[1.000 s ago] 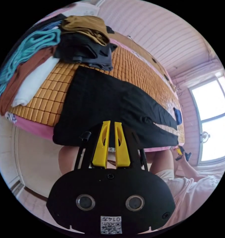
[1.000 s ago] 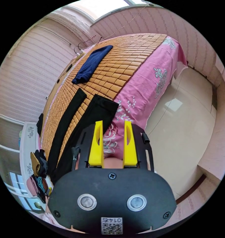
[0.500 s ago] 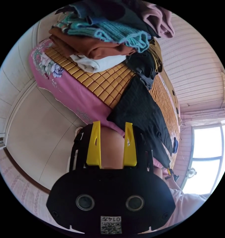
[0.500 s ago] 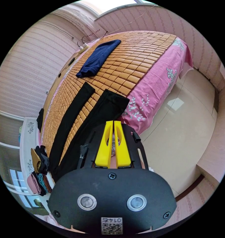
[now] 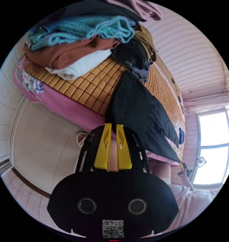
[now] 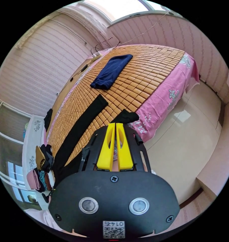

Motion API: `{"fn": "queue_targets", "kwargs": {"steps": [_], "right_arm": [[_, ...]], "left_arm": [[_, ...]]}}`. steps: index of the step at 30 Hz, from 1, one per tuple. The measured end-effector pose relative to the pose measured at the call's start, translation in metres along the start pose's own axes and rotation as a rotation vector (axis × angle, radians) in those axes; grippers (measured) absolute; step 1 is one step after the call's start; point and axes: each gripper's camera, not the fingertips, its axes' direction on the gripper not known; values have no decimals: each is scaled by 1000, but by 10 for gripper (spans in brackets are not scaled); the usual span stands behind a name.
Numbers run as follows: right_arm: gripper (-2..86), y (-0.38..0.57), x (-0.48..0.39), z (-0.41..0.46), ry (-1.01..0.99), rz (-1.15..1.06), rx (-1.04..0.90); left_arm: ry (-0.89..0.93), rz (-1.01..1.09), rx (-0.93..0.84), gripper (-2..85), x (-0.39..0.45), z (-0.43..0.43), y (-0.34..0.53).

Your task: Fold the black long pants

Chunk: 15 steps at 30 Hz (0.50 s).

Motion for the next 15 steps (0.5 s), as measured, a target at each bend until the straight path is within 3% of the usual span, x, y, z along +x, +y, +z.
{"fn": "queue_targets", "kwargs": {"steps": [9,15], "right_arm": [[0,-34,-71,-7,128,-313,-40],[5,-100,-152,33,212,-503,-108]], "left_arm": [[107,19,127,27,-1,-56,31],[171,35,185,31,23,-51,-2]]}}
